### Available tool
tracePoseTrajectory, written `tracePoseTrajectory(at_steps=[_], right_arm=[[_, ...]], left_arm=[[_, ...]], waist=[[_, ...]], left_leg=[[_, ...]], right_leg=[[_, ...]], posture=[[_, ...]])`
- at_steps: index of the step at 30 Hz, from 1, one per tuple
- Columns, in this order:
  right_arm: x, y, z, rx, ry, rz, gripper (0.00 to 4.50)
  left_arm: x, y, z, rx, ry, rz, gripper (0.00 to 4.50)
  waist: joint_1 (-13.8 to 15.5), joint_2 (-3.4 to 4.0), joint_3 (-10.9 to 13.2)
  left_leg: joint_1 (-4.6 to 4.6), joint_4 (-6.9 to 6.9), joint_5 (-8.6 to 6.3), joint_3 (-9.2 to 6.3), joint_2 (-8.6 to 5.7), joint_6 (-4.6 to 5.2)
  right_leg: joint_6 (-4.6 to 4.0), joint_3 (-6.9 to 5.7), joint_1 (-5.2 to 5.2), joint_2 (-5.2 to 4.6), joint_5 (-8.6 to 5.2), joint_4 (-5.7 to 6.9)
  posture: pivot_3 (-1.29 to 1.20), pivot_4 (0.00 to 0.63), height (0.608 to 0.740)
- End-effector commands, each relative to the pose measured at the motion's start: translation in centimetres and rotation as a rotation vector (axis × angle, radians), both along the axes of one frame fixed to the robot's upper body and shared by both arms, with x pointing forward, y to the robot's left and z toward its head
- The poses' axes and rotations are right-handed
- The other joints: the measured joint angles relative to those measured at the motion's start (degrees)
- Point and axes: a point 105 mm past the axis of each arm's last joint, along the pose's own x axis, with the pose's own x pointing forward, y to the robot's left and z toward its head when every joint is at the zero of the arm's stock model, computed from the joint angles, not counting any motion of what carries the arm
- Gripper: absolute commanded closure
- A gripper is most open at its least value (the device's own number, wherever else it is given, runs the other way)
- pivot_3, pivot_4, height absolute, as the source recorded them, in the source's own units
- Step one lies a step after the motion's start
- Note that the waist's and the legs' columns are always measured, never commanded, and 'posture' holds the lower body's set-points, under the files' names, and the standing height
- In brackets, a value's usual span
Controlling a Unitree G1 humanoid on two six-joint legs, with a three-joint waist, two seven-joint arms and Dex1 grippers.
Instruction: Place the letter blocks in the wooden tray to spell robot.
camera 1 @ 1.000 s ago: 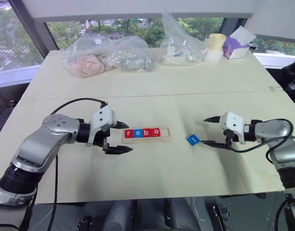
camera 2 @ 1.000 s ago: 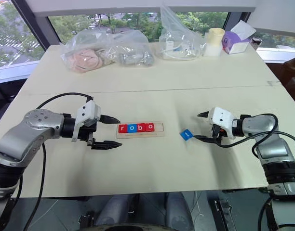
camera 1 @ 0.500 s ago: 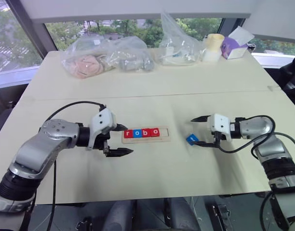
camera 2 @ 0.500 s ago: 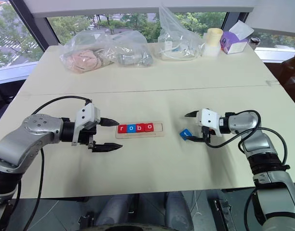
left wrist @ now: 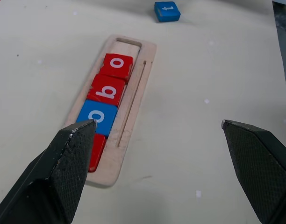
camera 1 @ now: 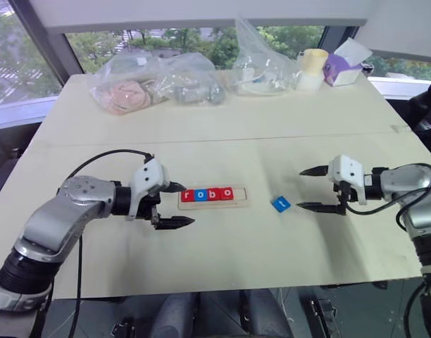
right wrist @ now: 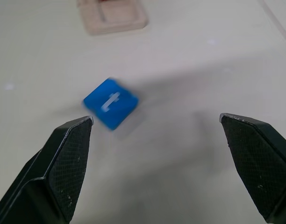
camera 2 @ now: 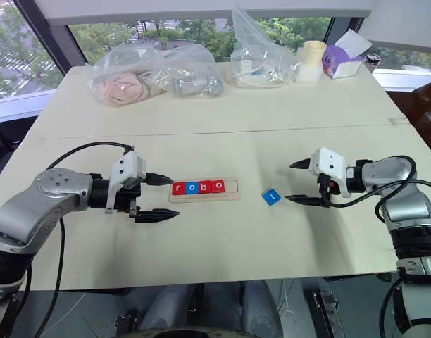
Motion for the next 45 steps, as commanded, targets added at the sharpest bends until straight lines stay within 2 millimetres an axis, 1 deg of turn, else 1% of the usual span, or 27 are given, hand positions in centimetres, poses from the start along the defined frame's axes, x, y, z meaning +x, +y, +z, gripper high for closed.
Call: tracePoseTrajectory(at_steps=[1, 6, 9, 12, 16, 25, 31, 34, 36, 37, 39, 40, 41, 43, 45], right_arm=[[0.1, 0.4, -0.2, -0.055, -0.041, 0.055, 0.02], [0.5, 1.2, -1.9, -0.092, -0.053, 0.095, 0.02], [1.1, 1.7, -2.1, -0.091, -0.073, 0.104, 0.02], [1.8, 1.7, -2.6, -0.135, -0.112, 0.120, 0.02], [2.4, 2.2, -2.6, -0.098, -0.105, 0.117, 0.02], [2.1, 3.7, -2.6, -0.010, -0.003, 0.130, 0.02], [1.8, 3.5, -3.2, -0.034, 0.039, 0.141, 0.02], [1.5, 3.4, -3.4, -0.031, 0.063, 0.152, 0.86], [1.4, 3.5, -3.5, -0.027, 0.072, 0.160, 1.83], [1.3, 3.6, -3.5, -0.023, 0.074, 0.162, 2.40], [1.4, 3.9, -3.2, -0.003, 0.080, 0.157, 3.39], [1.4, 4.0, -3.1, 0.004, 0.083, 0.154, 4.00], [1.5, 4.1, -2.8, 0.020, 0.080, 0.143, 4.47], [2.1, 5.1, -1.3, 0.087, 0.076, 0.117, 4.47], [2.1, 6.8, 0.6, 0.151, 0.060, 0.134, 4.47]], left_arm=[[0.0, -0.3, 0.8, -0.004, -0.038, -0.024, 0.00], [0.0, -0.4, 0.9, -0.006, -0.041, -0.020, 0.00], [-0.1, -0.3, 0.9, -0.006, -0.042, -0.012, 0.00], [-0.1, -0.3, 1.0, -0.008, -0.044, -0.006, 0.00], [-0.2, -0.4, 0.9, -0.010, -0.045, -0.003, 0.00], [-0.1, -0.5, 0.5, -0.009, -0.042, 0.002, 0.00], [-0.1, -0.5, 0.3, -0.013, -0.043, 0.003, 0.00], [-0.1, -0.5, 0.2, -0.012, -0.042, 0.005, 0.00], [-0.1, -0.5, 0.1, -0.012, -0.042, 0.006, 0.00], [-0.2, -0.5, 0.1, -0.012, -0.042, 0.006, 0.00], [-0.2, -0.4, 0.1, -0.011, -0.041, 0.007, 0.00], [-0.2, -0.4, 0.1, -0.011, -0.041, 0.008, 0.00], [-0.2, -0.4, 0.1, -0.010, -0.042, 0.009, 0.00], [-0.1, -0.2, 0.0, -0.007, -0.043, 0.012, 0.00], [0.0, 0.1, 0.1, -0.002, -0.045, 0.018, 0.00]], waist=[[0.1, 0.00, 0.0], [0.3, 0.00, 0.0], [0.1, 0.00, 0.0], [0.1, 0.00, 0.0], [0.1, -0.01, 0.0], [0.1, -0.01, 0.0], [0.2, -0.01, 0.0], [0.2, -0.01, 0.0], [0.2, -0.01, 0.0], [0.2, -0.01, 0.0], [0.2, -0.01, 0.0], [0.2, -0.01, 0.0], [0.2, -0.01, 0.0], [0.1, -0.01, 0.0], [0.0, 0.00, 0.0]], left_leg=[[0.00, 0.00, 0.00, 0.00, 0.00, 0.00], [-0.01, 0.00, 0.00, 0.02, -0.02, 0.00], [-0.01, 0.01, 0.00, 0.02, -0.03, 0.00], [0.02, 0.02, 0.00, 0.01, -0.02, 0.00], [0.11, 0.02, 0.00, 0.01, -0.02, 0.00], [0.23, -0.01, 0.00, -0.01, -0.01, 0.00], [0.23, -0.01, 0.00, -0.01, -0.02, 0.00], [0.23, -0.01, 0.00, -0.01, -0.02, -0.01], [0.23, -0.01, 0.00, -0.01, -0.02, -0.01], [0.23, 0.00, 0.00, -0.01, -0.02, 0.00], [0.24, 0.00, 0.00, -0.01, -0.02, -0.01], [0.24, 0.00, 0.00, -0.01, -0.02, 0.00], [0.24, 0.00, 0.00, -0.01, -0.02, 0.00], [0.24, 0.00, 0.00, -0.01, -0.02, -0.01], [0.23, -0.01, 0.00, -0.02, -0.01, 0.00]], right_leg=[[0.00, 0.00, 0.00, 0.00, 0.00, 0.00], [0.00, 0.00, 0.01, -0.01, 0.00, -0.02], [0.01, 0.00, 0.01, -0.01, 0.00, -0.01], [0.01, 0.00, 0.02, 0.01, 0.01, 0.02], [0.00, 0.00, 0.12, 0.02, 0.01, 0.01], [0.00, 0.01, 0.22, 0.03, 0.00, 0.01], [0.00, 0.01, 0.22, 0.03, 0.00, 0.01], [0.00, 0.01, 0.22, 0.02, 0.00, 0.01], [0.00, 0.01, 0.22, 0.02, 0.00, 0.01], [0.00, 0.01, 0.23, 0.02, 0.00, 0.01], [0.00, 0.01, 0.23, 0.02, 0.01, 0.01], [0.00, 0.01, 0.23, 0.02, 0.01, 0.01], [0.00, 0.01, 0.23, 0.02, 0.00, 0.01], [0.00, 0.01, 0.23, 0.02, 0.01, 0.02], [0.00, 0.03, 0.17, 0.02, 0.01, 0.05]], posture=[[0.00, 0.150, 0.740], [0.00, 0.150, 0.740], [0.00, 0.150, 0.740], [0.00, 0.150, 0.740], [0.00, 0.150, 0.740], [0.00, 0.150, 0.740], [0.00, 0.150, 0.740], [0.00, 0.150, 0.740], [0.00, 0.150, 0.740], [0.00, 0.150, 0.740], [0.00, 0.150, 0.740], [0.00, 0.150, 0.740], [0.00, 0.150, 0.740], [0.00, 0.150, 0.740], [0.00, 0.150, 0.740]])
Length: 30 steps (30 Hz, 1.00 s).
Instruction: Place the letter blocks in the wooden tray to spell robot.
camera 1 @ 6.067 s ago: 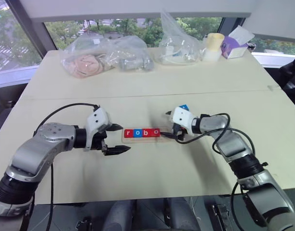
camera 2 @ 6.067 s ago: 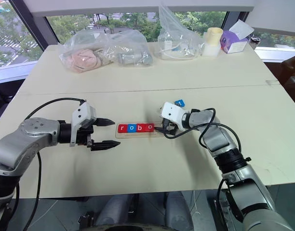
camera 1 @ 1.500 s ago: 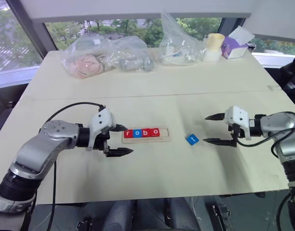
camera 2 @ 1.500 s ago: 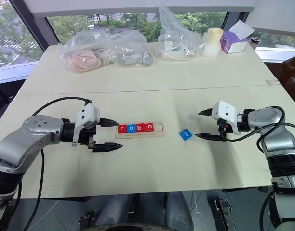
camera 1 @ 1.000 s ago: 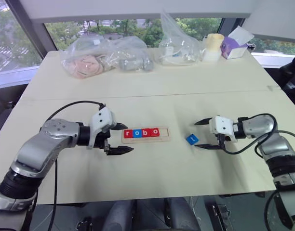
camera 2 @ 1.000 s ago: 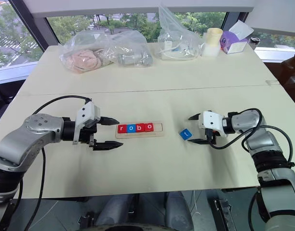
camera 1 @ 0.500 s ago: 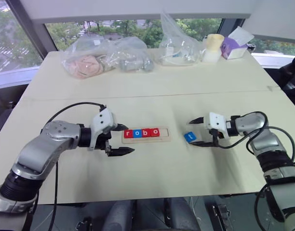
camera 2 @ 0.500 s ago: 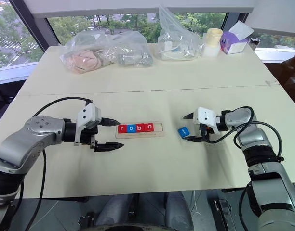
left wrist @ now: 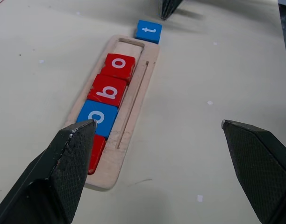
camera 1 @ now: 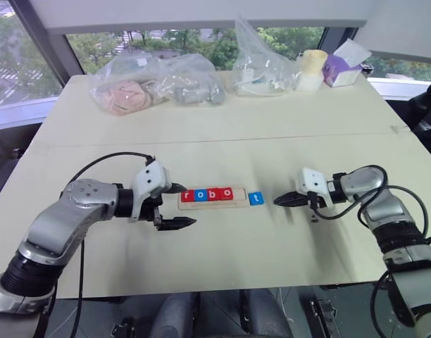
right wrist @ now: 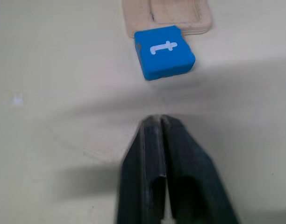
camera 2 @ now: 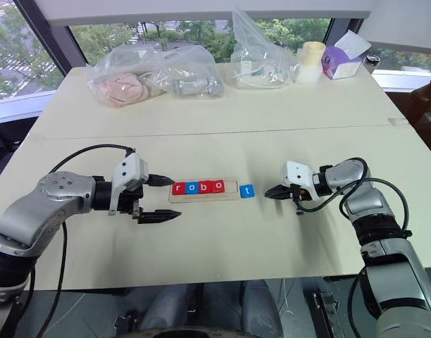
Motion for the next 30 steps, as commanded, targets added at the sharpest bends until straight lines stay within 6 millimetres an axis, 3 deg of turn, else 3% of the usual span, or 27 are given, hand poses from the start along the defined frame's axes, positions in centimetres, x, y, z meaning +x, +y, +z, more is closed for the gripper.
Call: tracePoseTrajectory(at_steps=[1, 4, 7, 8, 10, 16, 30], right_arm=[[0.2, 2.6, 4.3, 0.101, -0.073, 0.041, 4.47], [-0.8, 2.5, 3.7, -0.003, -0.094, 0.103, 4.47], [-0.5, 1.3, 3.0, -0.100, -0.140, 0.111, 4.47], [-0.3, 1.0, 3.1, -0.093, -0.141, 0.096, 4.24], [-0.1, 0.8, 3.6, -0.073, -0.126, 0.095, 3.69], [0.2, 1.1, 3.1, -0.058, -0.126, 0.092, 0.62], [1.2, 3.3, 0.3, -0.022, -0.034, 0.120, 0.62]], left_arm=[[0.1, 0.4, 0.6, 0.005, -0.038, 0.001, 0.00], [0.1, 0.5, 0.6, 0.005, -0.040, 0.002, 0.00], [0.1, 0.3, 0.6, 0.002, -0.042, -0.002, 0.00], [0.1, 0.2, 0.6, 0.000, -0.043, -0.003, 0.00], [0.1, 0.2, 0.7, -0.002, -0.042, -0.004, 0.00], [0.0, 0.1, 0.6, -0.001, -0.037, -0.002, 0.00], [0.0, 0.0, 0.6, 0.004, -0.037, 0.007, 0.00]], waist=[[0.0, 0.00, 0.0], [0.3, 0.01, 0.0], [0.6, -0.01, 0.0], [0.6, -0.01, 0.0], [0.3, -0.01, 0.0], [0.0, -0.01, 0.0], [0.1, -0.01, 0.0]], left_leg=[[-0.01, -0.01, 0.00, 0.00, 0.00, 0.00], [-0.04, -0.02, 0.00, -0.02, 0.01, -0.01], [-0.11, 0.00, -0.01, -0.04, -0.05, -0.01], [-0.11, 0.00, -0.01, -0.02, -0.08, -0.02], [-0.12, 0.01, -0.01, 0.00, -0.08, -0.01], [-0.12, -0.04, 0.00, -0.01, 0.00, -0.01], [-0.12, -0.02, 0.00, 0.00, -0.02, -0.01]], right_leg=[[0.00, 0.01, -0.02, 0.00, 0.00, 0.01], [0.00, 0.00, -0.06, 0.00, 0.00, 0.00], [0.02, -0.06, -0.02, -0.04, -0.01, -0.11], [0.02, -0.05, -0.02, -0.06, -0.01, -0.13], [0.02, -0.05, -0.01, -0.06, -0.01, -0.13], [0.01, -0.03, -0.13, -0.01, -0.01, -0.02], [0.02, -0.03, -0.11, 0.01, 0.00, -0.02]], posture=[[0.00, 0.150, 0.740], [0.00, 0.150, 0.740], [0.00, 0.150, 0.740], [0.00, 0.150, 0.740], [0.00, 0.150, 0.740], [0.00, 0.150, 0.740], [0.00, 0.150, 0.740]])
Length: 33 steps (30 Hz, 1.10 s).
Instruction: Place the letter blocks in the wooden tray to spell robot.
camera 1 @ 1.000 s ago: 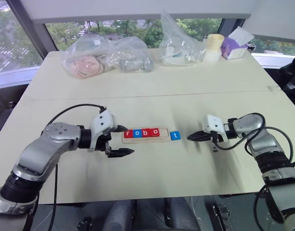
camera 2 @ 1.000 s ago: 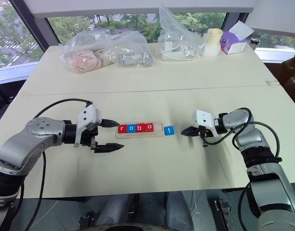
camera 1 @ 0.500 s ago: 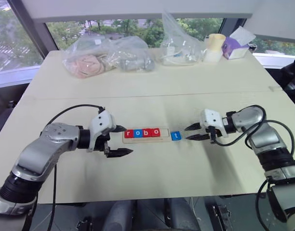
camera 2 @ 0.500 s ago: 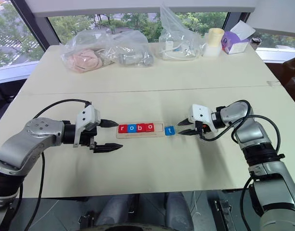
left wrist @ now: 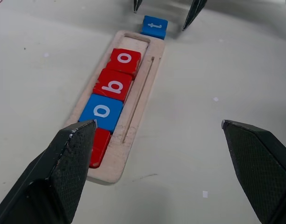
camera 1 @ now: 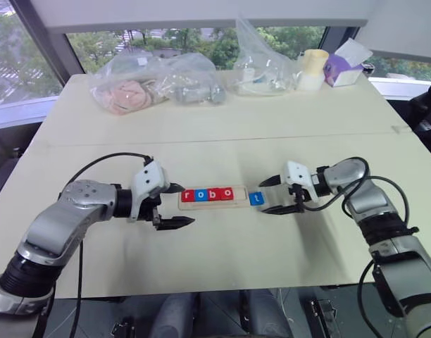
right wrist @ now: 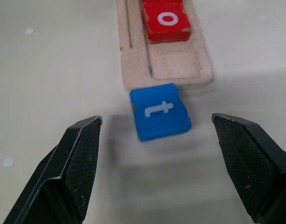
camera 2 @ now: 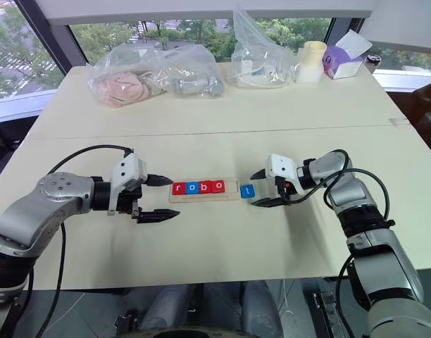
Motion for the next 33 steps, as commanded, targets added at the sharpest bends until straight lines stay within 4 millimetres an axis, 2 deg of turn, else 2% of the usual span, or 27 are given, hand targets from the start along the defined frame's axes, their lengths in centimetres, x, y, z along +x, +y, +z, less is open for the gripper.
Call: tracePoseTrajectory(at_steps=[1, 3, 6, 7, 11, 14, 18, 33], right_arm=[[0.6, 0.4, 0.4, 0.005, -0.033, 0.012, 0.86], [0.7, 0.7, 0.4, 0.018, -0.029, 0.018, 1.46], [0.8, 0.7, 0.5, 0.021, -0.027, 0.021, 2.96], [0.9, 0.6, 0.6, 0.024, -0.030, 0.011, 3.29], [1.1, 0.6, 1.6, 0.042, -0.042, -0.007, 3.29], [1.4, 1.6, 3.5, 0.057, -0.063, -0.003, 3.29], [1.2, 2.4, 4.4, 0.047, -0.074, 0.020, 3.29], [1.9, 4.4, 2.5, 0.015, -0.035, 0.046, 3.29]], left_arm=[[-0.2, -0.3, 0.8, -0.001, -0.032, -0.016, 0.00], [-0.2, -0.3, 0.8, 0.001, -0.033, -0.013, 0.00], [-0.3, -0.2, 0.8, 0.005, -0.033, -0.006, 0.00], [-0.3, -0.2, 0.7, 0.005, -0.033, -0.005, 0.00], [-0.3, -0.2, 0.8, 0.005, -0.033, -0.003, 0.00], [-0.4, 0.0, 0.8, 0.008, -0.026, -0.008, 0.00], [-0.4, 0.2, 0.9, 0.013, -0.022, -0.016, 0.00], [-0.4, -0.2, 0.6, 0.007, -0.024, -0.007, 0.00]], waist=[[0.0, 0.00, 0.0], [0.0, 0.00, 0.0], [-0.1, 0.00, 0.0], [-0.1, 0.00, 0.0], [0.0, 0.00, 0.0], [-0.1, 0.01, 0.0], [-0.1, 0.01, 0.0], [-0.2, 0.01, 0.0]], left_leg=[[0.00, 0.00, 0.00, 0.00, 0.00, 0.00], [0.00, 0.00, 0.00, 0.00, 0.00, 0.00], [0.01, 0.01, 0.02, -0.01, 0.00, -0.03], [0.02, 0.01, 0.02, -0.01, 0.00, -0.03], [0.02, 0.00, 0.02, -0.01, 0.00, -0.04], [0.02, 0.00, 0.02, -0.01, 0.00, -0.03], [0.02, -0.01, 0.02, -0.01, 0.01, -0.04], [0.01, -0.01, 0.03, -0.01, 0.00, -0.04]], right_leg=[[0.00, 0.00, 0.00, 0.00, 0.00, 0.00], [0.01, 0.00, 0.00, 0.00, 0.00, 0.00], [0.01, 0.00, 0.01, 0.02, 0.01, 0.03], [0.01, 0.00, 0.01, 0.02, 0.01, 0.03], [0.01, 0.00, 0.01, 0.02, 0.01, 0.03], [0.00, 0.01, 0.00, 0.02, 0.01, 0.03], [0.01, 0.02, -0.03, 0.03, 0.01, 0.05], [0.05, 0.01, -0.04, 0.04, 0.04, 0.04]], posture=[[0.00, 0.150, 0.740], [0.00, 0.150, 0.740], [0.00, 0.150, 0.740], [0.00, 0.150, 0.740], [0.00, 0.150, 0.740], [0.00, 0.150, 0.740], [0.00, 0.150, 0.740], [0.00, 0.150, 0.740]])
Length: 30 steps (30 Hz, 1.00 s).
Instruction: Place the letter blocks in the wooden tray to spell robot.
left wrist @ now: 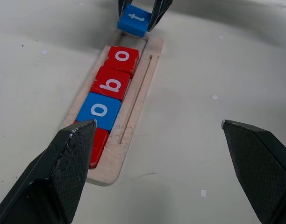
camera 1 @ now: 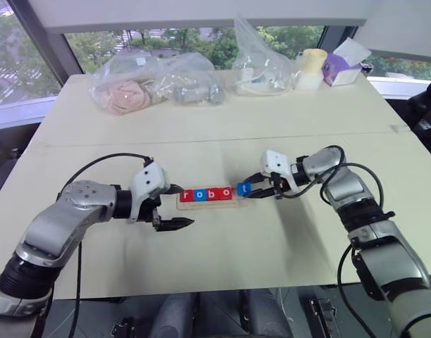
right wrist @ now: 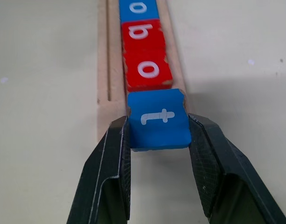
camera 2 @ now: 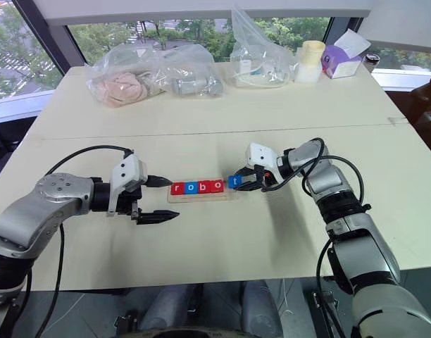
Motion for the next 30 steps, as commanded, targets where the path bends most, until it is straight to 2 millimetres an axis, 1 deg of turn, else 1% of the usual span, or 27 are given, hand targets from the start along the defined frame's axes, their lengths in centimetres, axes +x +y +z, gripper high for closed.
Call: tracePoseTrajectory(at_steps=[1, 8, 15, 21, 23, 24, 27, 28, 30], right_arm=[[0.3, 1.0, 0.8, 0.006, -0.035, 0.038, 3.29], [0.0, 1.9, 0.4, 0.014, -0.016, 0.071, 3.29], [0.2, 2.5, 0.2, 0.030, -0.017, 0.064, 3.29], [0.0, 2.5, 0.1, 0.040, 0.002, 0.054, 3.29], [-0.1, 2.6, 0.2, 0.050, 0.016, 0.052, 2.30], [-0.1, 2.7, 0.2, 0.052, 0.015, 0.052, 1.89], [0.4, 3.0, 0.9, 0.079, -0.027, 0.029, 0.31], [0.6, 3.0, 1.6, 0.105, -0.045, 0.018, 0.01], [1.0, 3.0, 3.0, 0.156, -0.059, -0.007, 0.01]], left_arm=[[-0.2, -0.3, 0.7, -0.006, -0.035, -0.010, 0.00], [-0.2, -0.3, 0.5, -0.010, -0.035, -0.002, 0.00], [-0.2, -0.3, 0.4, -0.011, -0.035, 0.005, 0.00], [-0.1, -0.2, 0.2, -0.005, -0.036, 0.007, 0.00], [0.0, -0.2, 0.2, -0.004, -0.037, 0.007, 0.00], [0.0, -0.3, 0.2, -0.005, -0.037, 0.007, 0.00], [0.1, -0.3, 0.2, -0.004, -0.039, 0.007, 0.00], [0.1, -0.3, 0.2, -0.003, -0.040, 0.008, 0.00], [0.2, -0.2, 0.2, -0.002, -0.042, 0.010, 0.00]], waist=[[0.0, 0.00, 0.0], [0.0, 0.00, 0.0], [0.0, 0.00, 0.0], [0.0, 0.00, 0.0], [0.0, 0.00, 0.0], [0.0, 0.00, 0.0], [0.0, 0.00, 0.0], [0.0, 0.00, 0.0], [0.0, 0.01, 0.0]], left_leg=[[0.00, 0.00, 0.00, 0.00, 0.00, 0.00], [0.00, 0.00, 0.00, 0.00, 0.00, 0.00], [0.00, 0.00, 0.00, 0.00, 0.00, -0.01], [0.00, -0.01, 0.00, -0.01, 0.00, -0.01], [0.00, -0.01, 0.00, -0.01, 0.00, -0.01], [0.00, -0.01, 0.00, -0.01, 0.00, -0.01], [0.00, -0.01, 0.00, -0.01, 0.00, -0.01], [0.00, -0.01, 0.00, -0.01, 0.00, -0.01], [0.00, -0.01, 0.00, -0.01, 0.00, -0.01]], right_leg=[[0.00, 0.00, 0.00, 0.01, 0.00, 0.00], [0.08, 0.00, 0.00, 0.01, 0.05, 0.00], [0.08, 0.00, 0.00, 0.02, 0.05, 0.00], [0.08, 0.00, -0.01, 0.02, 0.05, 0.01], [0.08, 0.00, -0.01, 0.02, 0.05, 0.01], [0.08, 0.00, -0.01, 0.03, 0.05, 0.01], [0.07, 0.00, -0.01, 0.03, 0.04, 0.01], [0.07, 0.00, -0.01, 0.02, 0.04, 0.01], [0.07, 0.00, -0.02, 0.03, 0.04, 0.01]], posture=[[0.00, 0.150, 0.740], [0.00, 0.150, 0.740], [0.00, 0.150, 0.740], [0.00, 0.150, 0.740], [0.00, 0.150, 0.740], [0.00, 0.150, 0.740], [0.00, 0.150, 0.740], [0.00, 0.150, 0.740], [0.00, 0.150, 0.740]])
